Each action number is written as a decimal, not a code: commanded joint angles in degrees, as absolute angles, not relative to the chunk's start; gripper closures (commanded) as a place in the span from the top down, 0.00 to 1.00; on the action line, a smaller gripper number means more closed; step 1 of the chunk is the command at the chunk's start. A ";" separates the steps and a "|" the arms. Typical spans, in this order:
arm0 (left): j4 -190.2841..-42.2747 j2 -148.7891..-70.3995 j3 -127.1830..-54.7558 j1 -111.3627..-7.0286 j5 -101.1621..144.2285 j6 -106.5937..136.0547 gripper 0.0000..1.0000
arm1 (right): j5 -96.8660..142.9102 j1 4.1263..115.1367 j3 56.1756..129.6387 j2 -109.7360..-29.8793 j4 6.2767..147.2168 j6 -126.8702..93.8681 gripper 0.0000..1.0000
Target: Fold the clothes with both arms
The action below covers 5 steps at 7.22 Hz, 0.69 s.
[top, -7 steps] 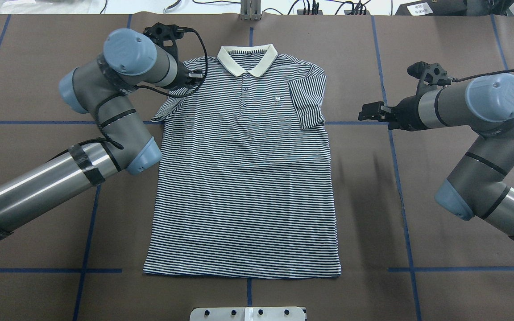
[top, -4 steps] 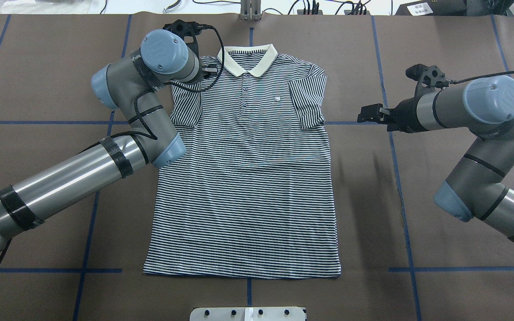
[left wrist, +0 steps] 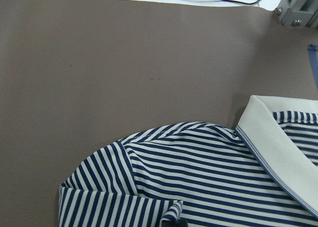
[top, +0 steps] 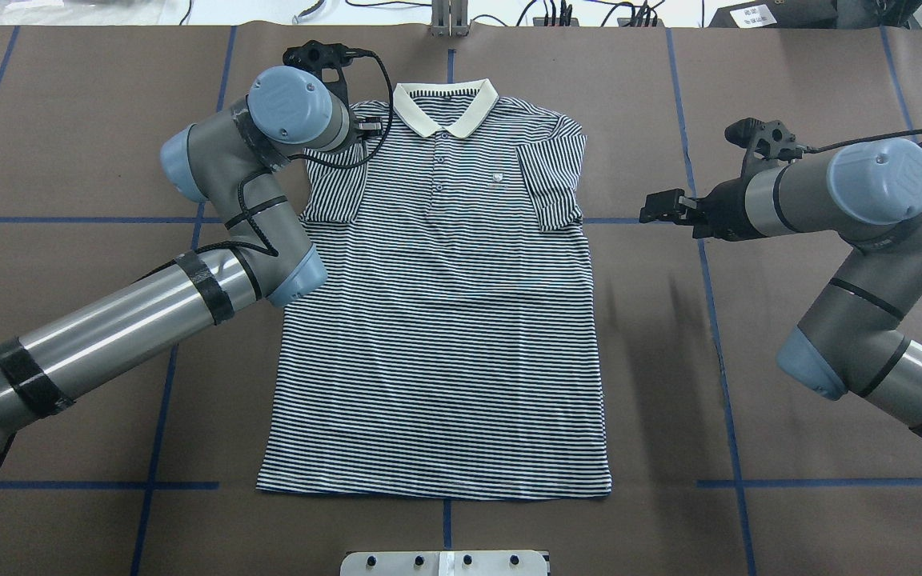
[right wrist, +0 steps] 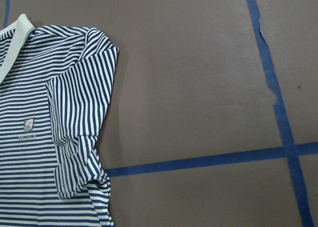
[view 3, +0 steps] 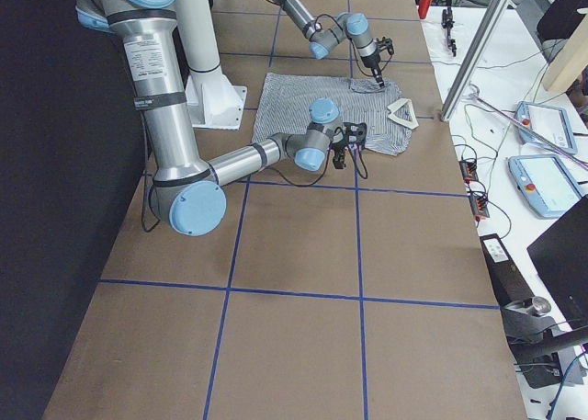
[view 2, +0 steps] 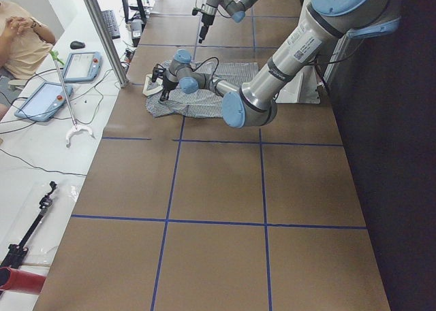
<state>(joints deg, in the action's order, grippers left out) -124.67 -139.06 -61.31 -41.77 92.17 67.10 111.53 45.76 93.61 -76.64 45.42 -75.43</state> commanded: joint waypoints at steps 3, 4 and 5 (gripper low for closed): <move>-123.93 -121.54 -91.57 -41.66 101.29 67.32 0.72 | 111.62 41.86 94.65 -71.91 47.02 -89.02 1.00; -123.93 -117.11 -96.37 -41.66 105.34 67.50 0.72 | 110.14 38.09 96.92 -71.29 51.37 -93.73 1.00; -123.93 -114.90 -98.94 -41.83 107.73 67.50 0.72 | 101.16 31.01 102.42 -72.50 57.16 -98.39 1.00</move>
<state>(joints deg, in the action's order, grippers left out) -123.96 -118.90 -94.07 -41.72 104.12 67.43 108.35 37.78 97.53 -72.05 51.37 -92.21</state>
